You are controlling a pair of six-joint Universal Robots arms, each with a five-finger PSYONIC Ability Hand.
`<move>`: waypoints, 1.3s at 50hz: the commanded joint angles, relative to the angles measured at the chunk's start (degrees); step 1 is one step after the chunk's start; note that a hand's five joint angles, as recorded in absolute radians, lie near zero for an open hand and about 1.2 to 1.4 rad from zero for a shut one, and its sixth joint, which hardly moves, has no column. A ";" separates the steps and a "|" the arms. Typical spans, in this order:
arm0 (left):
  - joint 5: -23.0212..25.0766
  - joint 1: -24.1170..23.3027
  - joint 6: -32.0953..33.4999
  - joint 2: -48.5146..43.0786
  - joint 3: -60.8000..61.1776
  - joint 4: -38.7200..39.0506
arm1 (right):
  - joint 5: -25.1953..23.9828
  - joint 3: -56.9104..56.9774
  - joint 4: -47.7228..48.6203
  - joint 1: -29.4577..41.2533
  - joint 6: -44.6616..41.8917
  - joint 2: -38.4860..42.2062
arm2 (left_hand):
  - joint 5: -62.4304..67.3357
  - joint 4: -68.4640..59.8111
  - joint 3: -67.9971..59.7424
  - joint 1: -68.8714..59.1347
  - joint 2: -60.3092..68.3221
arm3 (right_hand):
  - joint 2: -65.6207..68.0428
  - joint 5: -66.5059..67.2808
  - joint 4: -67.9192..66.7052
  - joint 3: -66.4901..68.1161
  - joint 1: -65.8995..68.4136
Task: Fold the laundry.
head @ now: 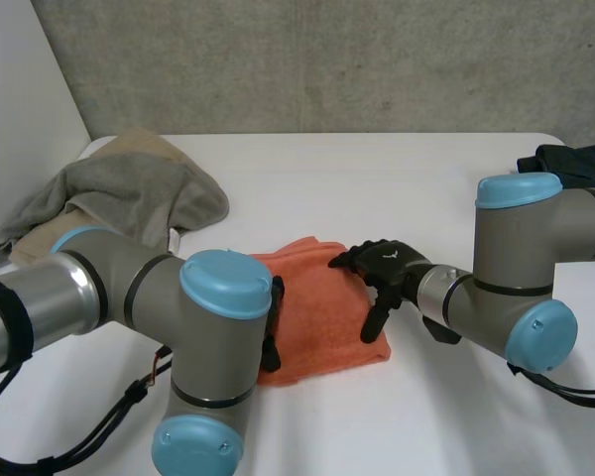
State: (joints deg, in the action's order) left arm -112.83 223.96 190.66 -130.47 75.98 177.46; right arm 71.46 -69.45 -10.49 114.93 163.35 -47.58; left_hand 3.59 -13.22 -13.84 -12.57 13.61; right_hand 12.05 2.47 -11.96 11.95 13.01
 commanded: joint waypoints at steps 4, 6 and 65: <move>0.94 0.33 0.06 7.84 -1.62 -0.19 | 8.17 -4.28 5.11 3.72 -11.39 -10.07 | -1.52 1.15 1.77 0.50 -1.54 | -2.05 -2.47 1.96 -1.95 -3.01; 1.38 0.33 0.06 9.88 -1.53 0.16 | 8.17 -6.91 8.10 4.07 -12.08 -11.65 | -1.86 1.49 2.11 0.84 -1.87 | -2.05 -2.47 1.96 -1.95 -3.01; 25.03 9.47 -0.64 21.40 5.06 2.10 | 4.39 -17.57 43.71 7.24 -11.47 -4.45 | -0.85 0.48 1.10 -0.17 -0.87 | 67.95 67.53 -68.04 68.05 66.99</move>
State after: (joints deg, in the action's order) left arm -87.83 233.36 190.02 -110.45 81.26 179.51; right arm 75.69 -90.41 33.86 125.23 151.49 -50.33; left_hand 2.70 -12.74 -13.83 -11.82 13.33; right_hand 63.40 48.52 -66.84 64.51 54.10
